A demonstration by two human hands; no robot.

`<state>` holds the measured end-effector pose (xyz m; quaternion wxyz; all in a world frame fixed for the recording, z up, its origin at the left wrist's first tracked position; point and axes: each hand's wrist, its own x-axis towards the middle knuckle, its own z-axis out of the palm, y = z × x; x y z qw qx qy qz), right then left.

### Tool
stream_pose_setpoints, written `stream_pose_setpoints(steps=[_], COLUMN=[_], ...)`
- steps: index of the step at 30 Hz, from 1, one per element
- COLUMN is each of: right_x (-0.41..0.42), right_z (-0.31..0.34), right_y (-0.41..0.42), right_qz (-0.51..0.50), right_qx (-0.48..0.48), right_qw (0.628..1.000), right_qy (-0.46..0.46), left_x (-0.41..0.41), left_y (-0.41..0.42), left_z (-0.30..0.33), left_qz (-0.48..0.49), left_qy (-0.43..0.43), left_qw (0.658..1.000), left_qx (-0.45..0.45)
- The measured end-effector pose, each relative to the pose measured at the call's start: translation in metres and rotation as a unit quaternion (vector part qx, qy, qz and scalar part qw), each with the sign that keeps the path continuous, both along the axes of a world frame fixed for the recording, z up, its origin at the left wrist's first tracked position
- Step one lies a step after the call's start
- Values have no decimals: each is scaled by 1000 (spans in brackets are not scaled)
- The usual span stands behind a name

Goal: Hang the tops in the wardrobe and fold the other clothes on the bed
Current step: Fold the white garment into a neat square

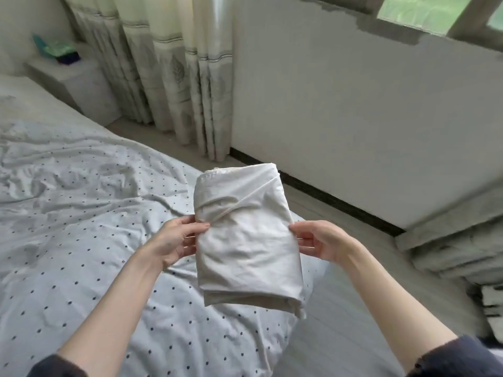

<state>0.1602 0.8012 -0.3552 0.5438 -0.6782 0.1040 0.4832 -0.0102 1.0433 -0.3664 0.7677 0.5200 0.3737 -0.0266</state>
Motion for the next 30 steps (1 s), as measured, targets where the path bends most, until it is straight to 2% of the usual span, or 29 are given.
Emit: stream_pose_setpoints(steps=[8, 15, 18, 21, 28, 30], right_x=[-43, -116, -160, -209, -314, -336], right_z=[86, 142, 158, 178, 247, 273], right_y=[-208, -413, -487, -553, -657, -679], right_qz=[-175, -334, -403, -475, -631, -671], right_qx=[5, 10, 4, 2, -36, -48], right_qw=[983, 936, 906, 867, 743, 696], right_qy=[-49, -111, -131, -153, -222, -252], left_x=[72, 110, 112, 112, 98, 95], left_y=[-150, -349, -435, -524, -710, -758], left_z=[62, 115, 130, 150, 221, 246], left_qz=[-210, -400, -475, -557, -696, -734], left_qy=[-68, -110, -115, -132, -198, -215], left_qw=[975, 908, 870, 817, 686, 639], left_qx=[-21, -53, -64, -69, -70, -83])
